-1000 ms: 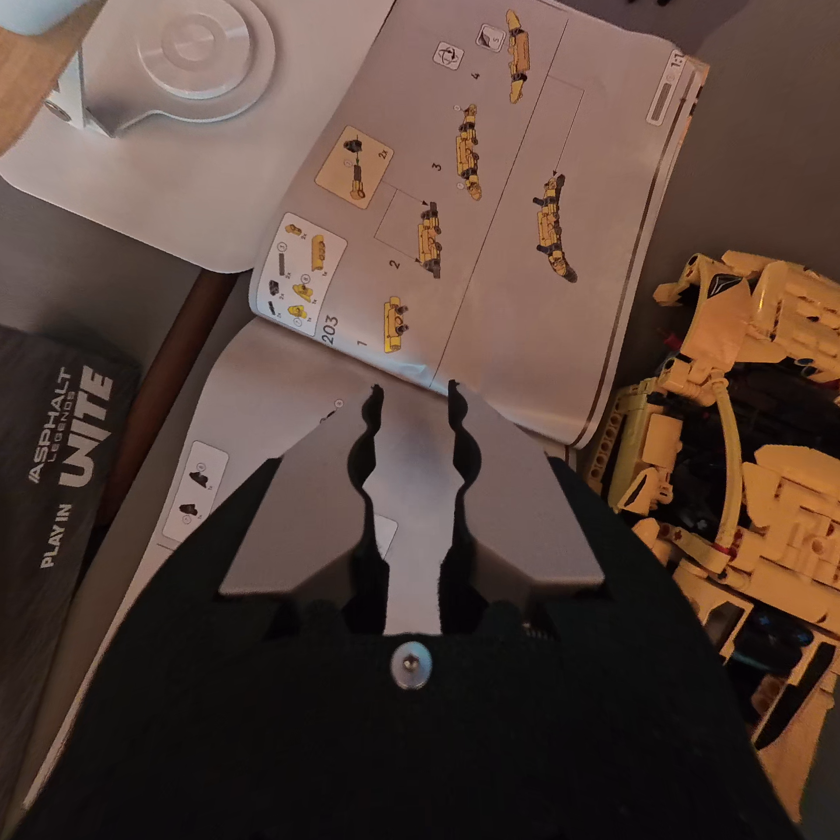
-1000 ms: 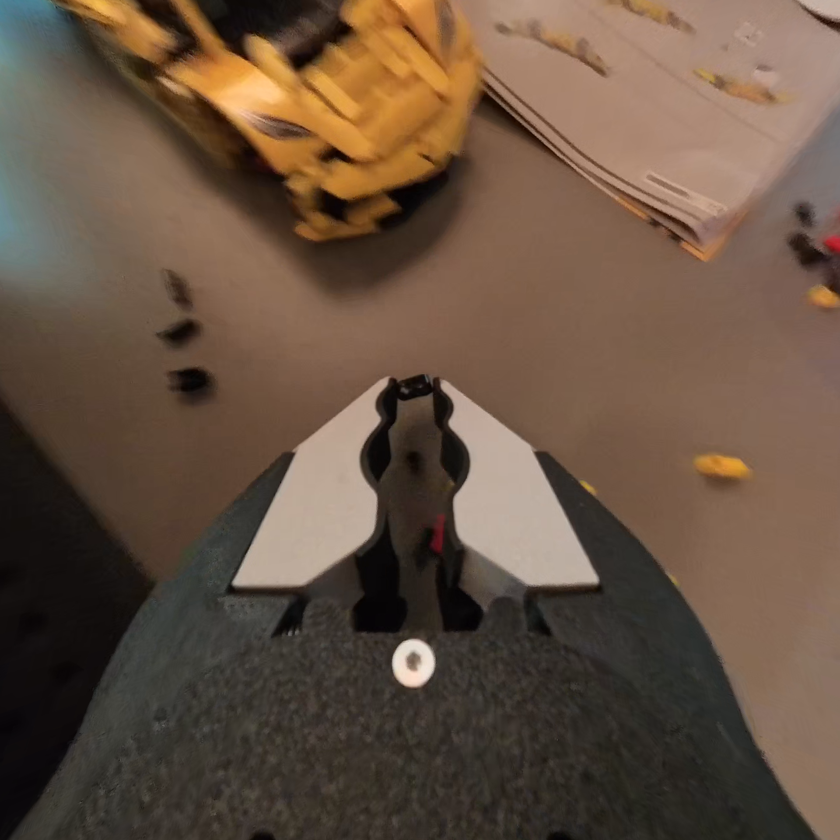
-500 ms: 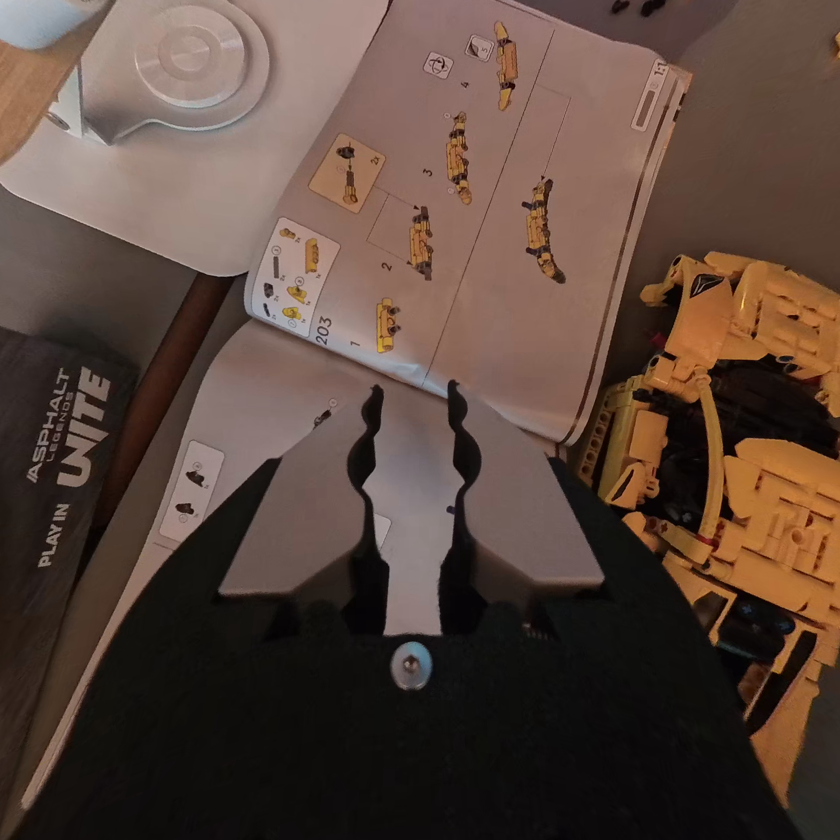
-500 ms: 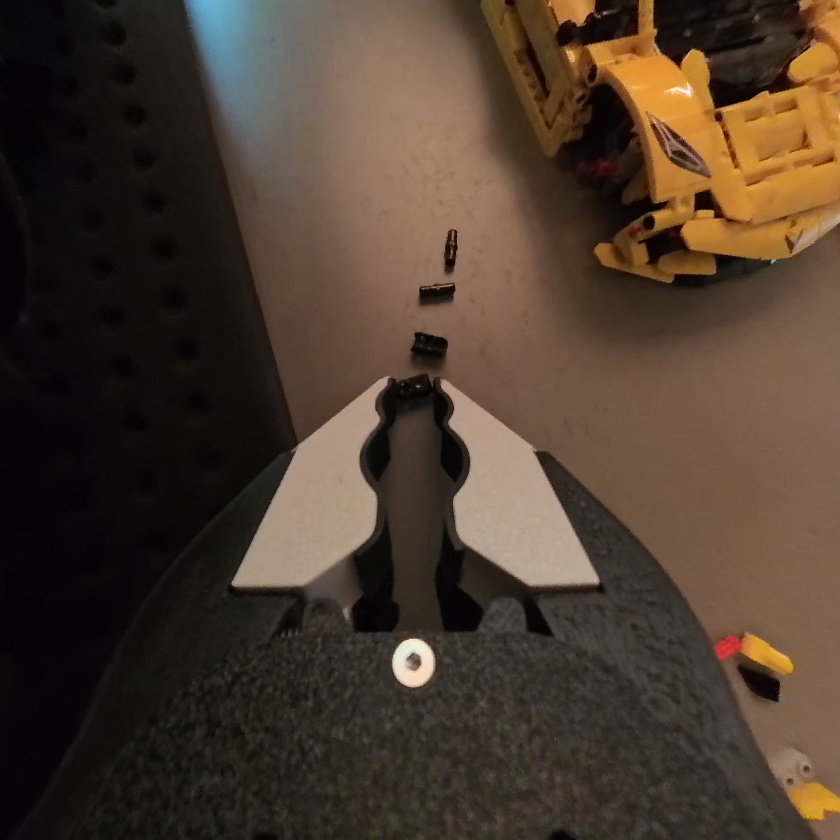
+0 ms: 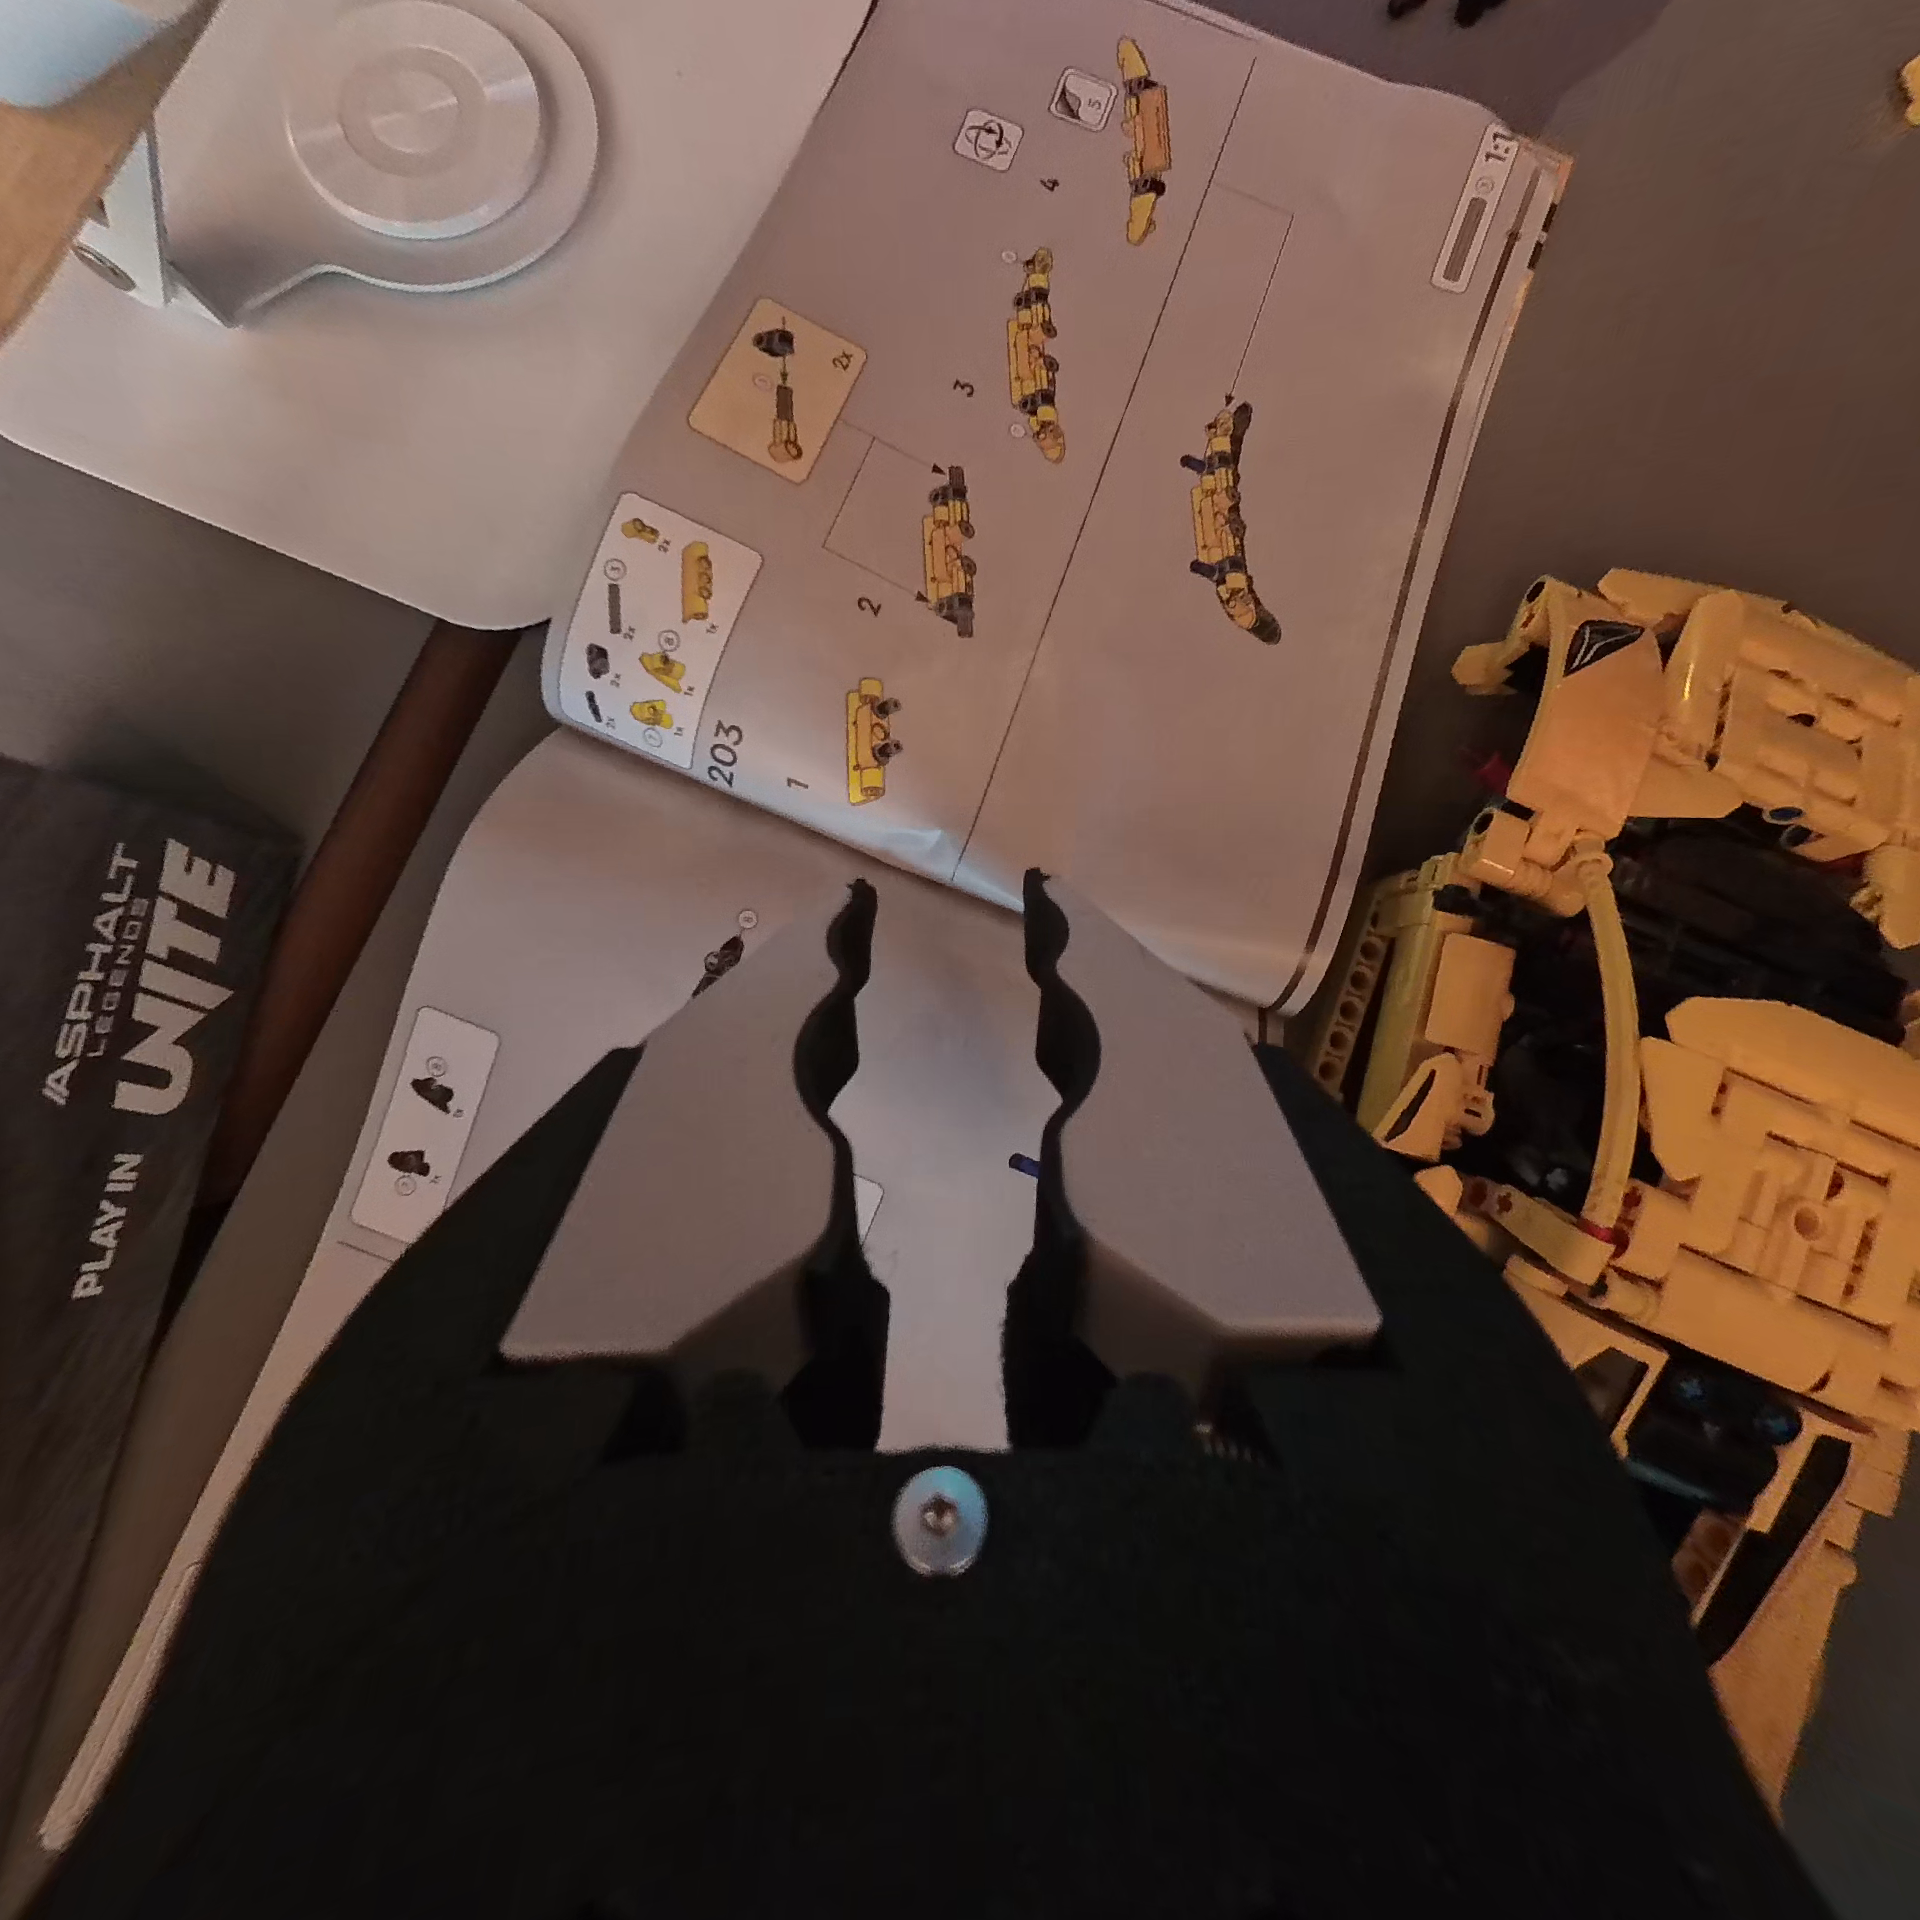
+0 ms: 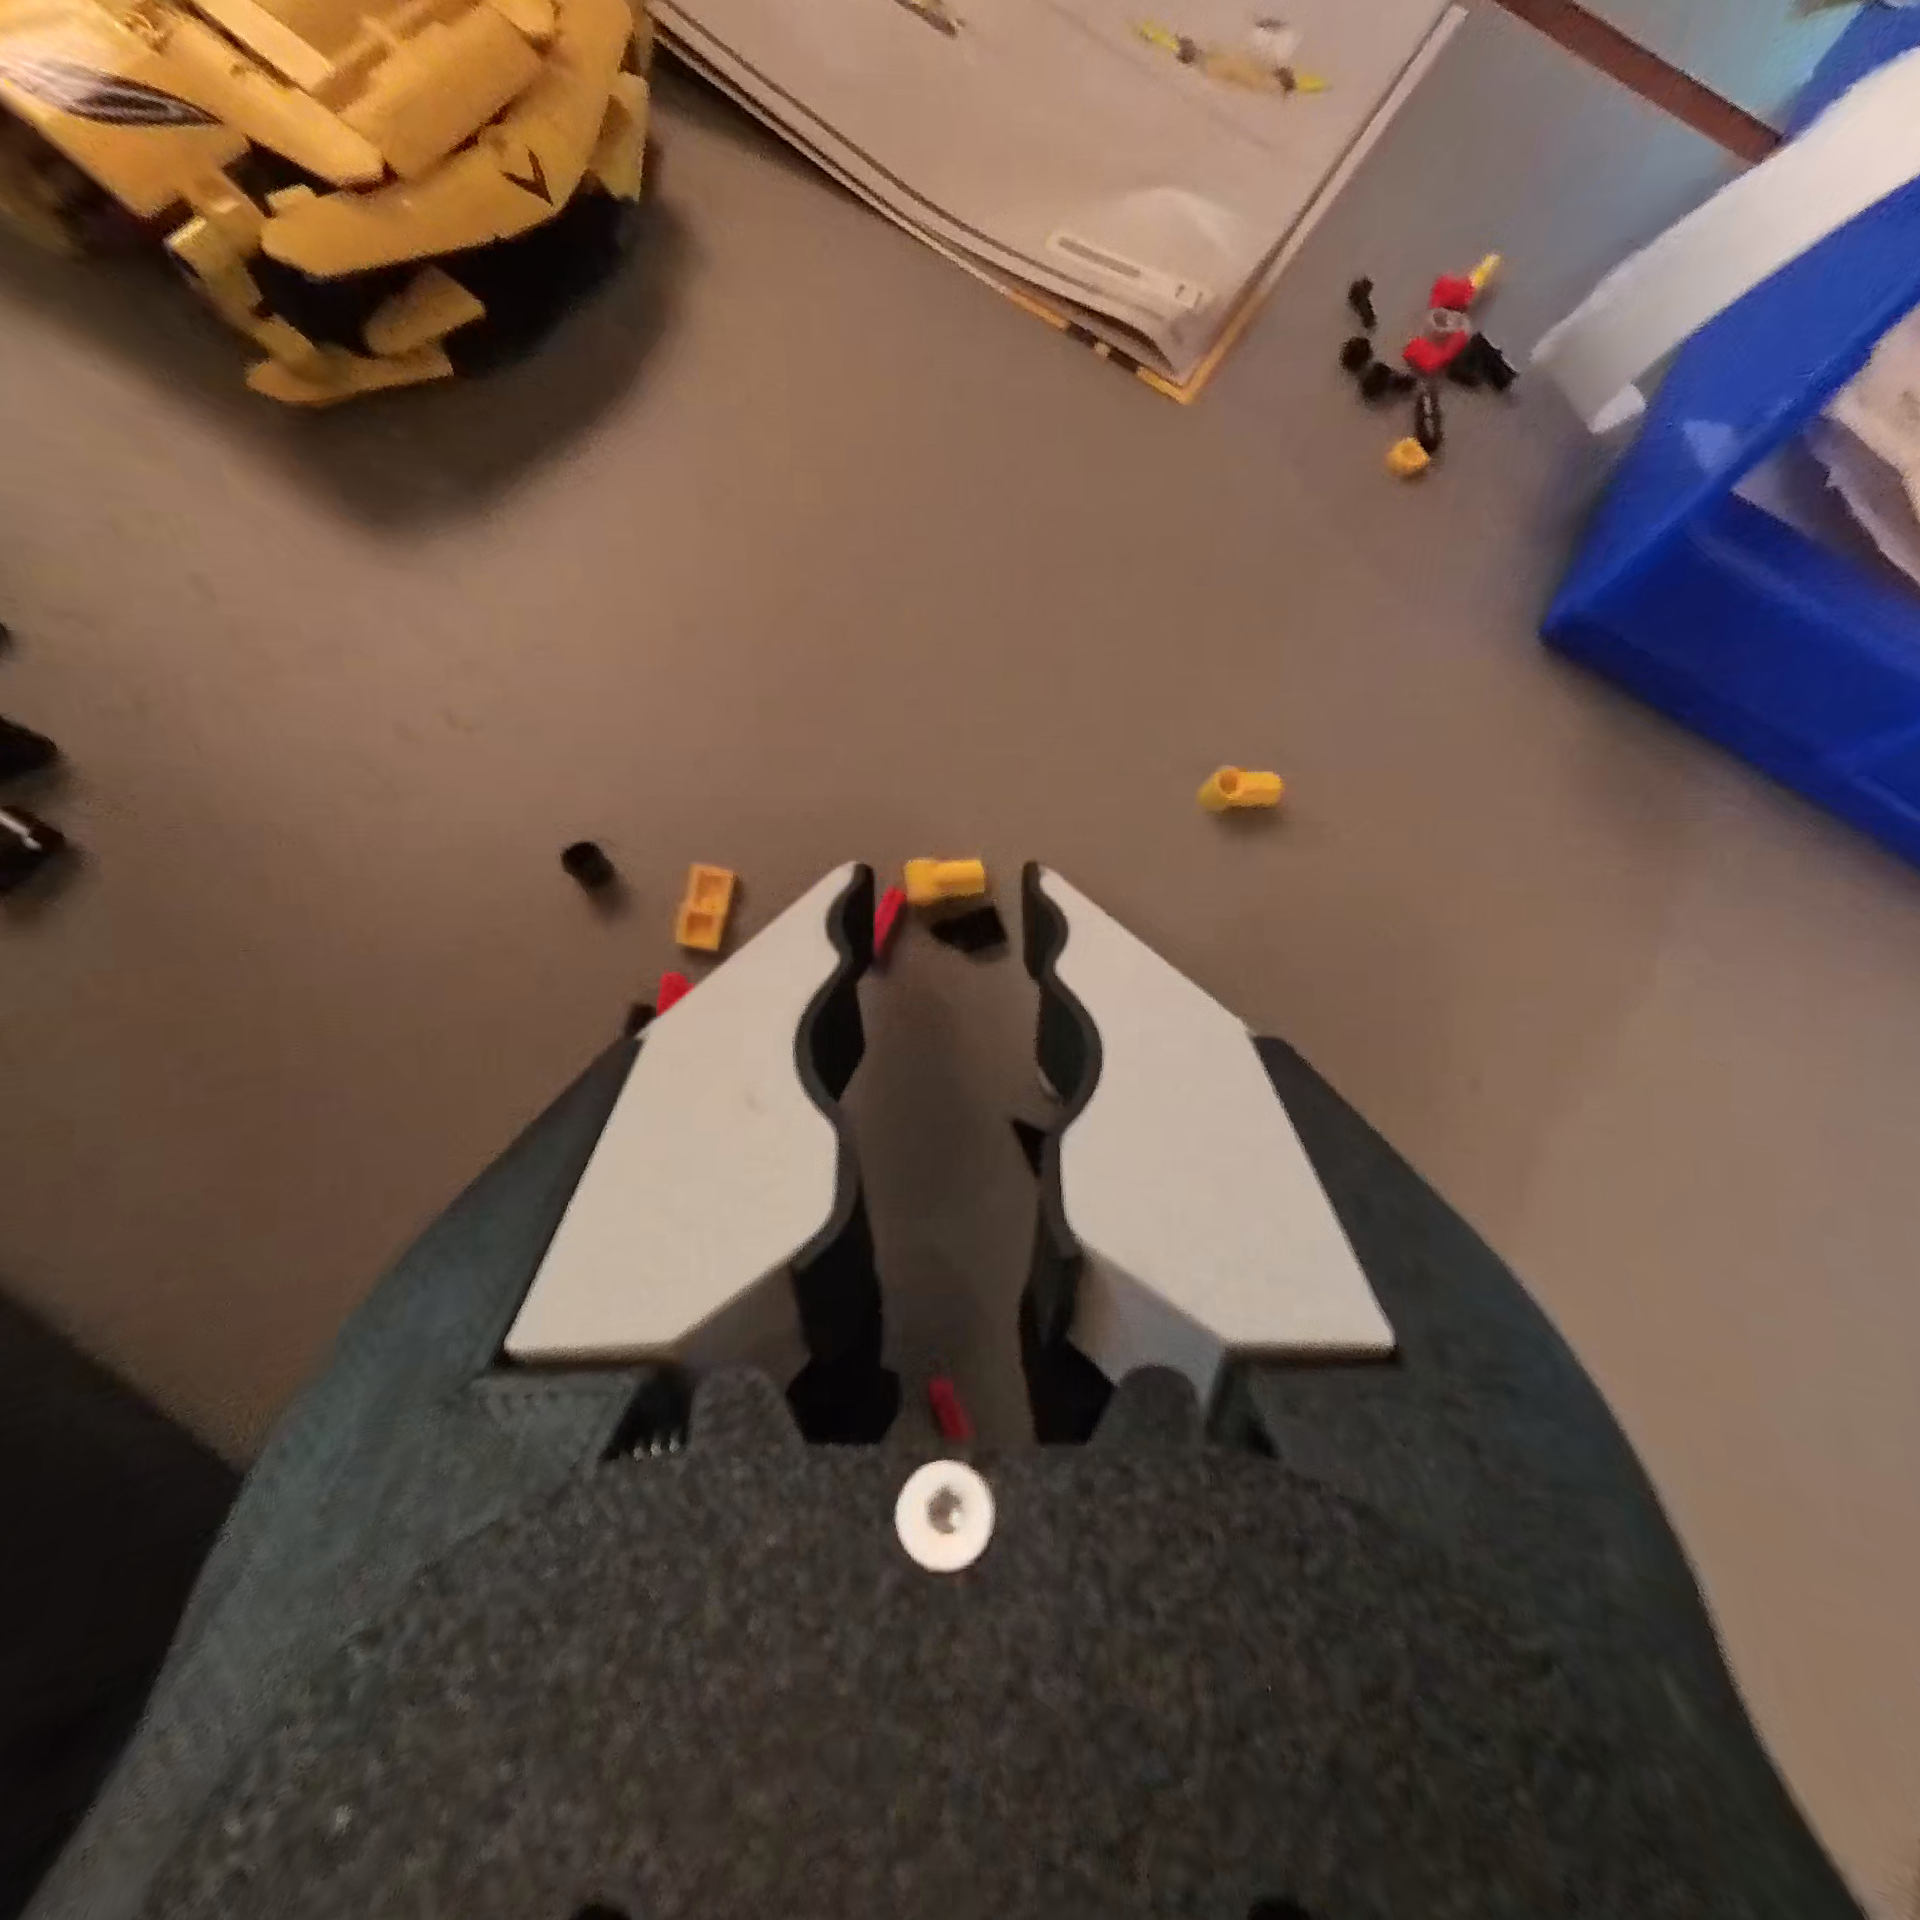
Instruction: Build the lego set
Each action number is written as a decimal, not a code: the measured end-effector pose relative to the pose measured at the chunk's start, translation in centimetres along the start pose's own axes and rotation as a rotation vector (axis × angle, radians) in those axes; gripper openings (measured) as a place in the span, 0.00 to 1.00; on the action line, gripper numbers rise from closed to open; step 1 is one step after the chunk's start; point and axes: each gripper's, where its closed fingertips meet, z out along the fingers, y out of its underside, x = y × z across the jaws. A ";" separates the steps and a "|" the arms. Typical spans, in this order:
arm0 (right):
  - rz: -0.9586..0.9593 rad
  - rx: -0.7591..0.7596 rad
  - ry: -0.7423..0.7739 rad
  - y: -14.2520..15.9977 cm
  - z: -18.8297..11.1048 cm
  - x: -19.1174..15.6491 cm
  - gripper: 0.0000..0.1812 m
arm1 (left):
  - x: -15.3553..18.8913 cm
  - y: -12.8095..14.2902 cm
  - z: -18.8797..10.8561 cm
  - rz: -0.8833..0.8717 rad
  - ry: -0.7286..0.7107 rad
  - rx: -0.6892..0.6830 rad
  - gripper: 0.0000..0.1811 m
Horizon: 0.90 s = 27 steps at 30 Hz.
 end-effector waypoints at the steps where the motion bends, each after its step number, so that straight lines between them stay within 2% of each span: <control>1: 0.004 0.001 -0.007 -0.1 0.3 -0.1 0.16 | 0.0 0.1 0.0 0.000 -0.001 -0.003 0.16; 5: -0.013 -0.016 -0.004 0.3 1.2 0.3 0.14 | -0.2 0.4 0.0 0.001 -0.006 -0.011 0.16; 8: 0.006 -0.020 -0.029 0.6 1.4 0.3 0.09 | -0.3 0.5 0.2 -0.008 -0.003 -0.009 0.16; 12: 0.022 -0.020 -0.039 0.5 1.4 0.3 0.09 | -0.3 0.5 0.4 -0.010 0.003 -0.009 0.16; 14: 0.019 0.011 -0.035 -0.4 0.8 0.1 0.09 | -0.2 0.5 0.4 -0.006 0.003 -0.009 0.16; 16: 0.001 0.087 -0.139 -2.7 -0.3 -2.3 0.09 | -0.2 0.3 0.3 -0.003 0.002 -0.006 0.16; 18: -0.075 0.136 -0.361 -4.2 -1.7 -7.7 0.09 | -0.1 0.2 0.2 -0.001 0.003 -0.004 0.16; 20: -0.196 0.108 -0.533 -3.4 -2.5 -12.8 0.09 | -0.1 0.2 0.2 0.003 0.001 -0.003 0.16; 23: -0.280 0.004 -0.588 -1.1 -1.6 -15.9 0.09 | 0.0 0.1 0.2 0.005 0.001 -0.003 0.16; 27: -0.315 -0.016 -0.538 -0.4 -0.4 -16.1 0.09 | 0.1 0.0 0.3 0.006 0.004 -0.001 0.16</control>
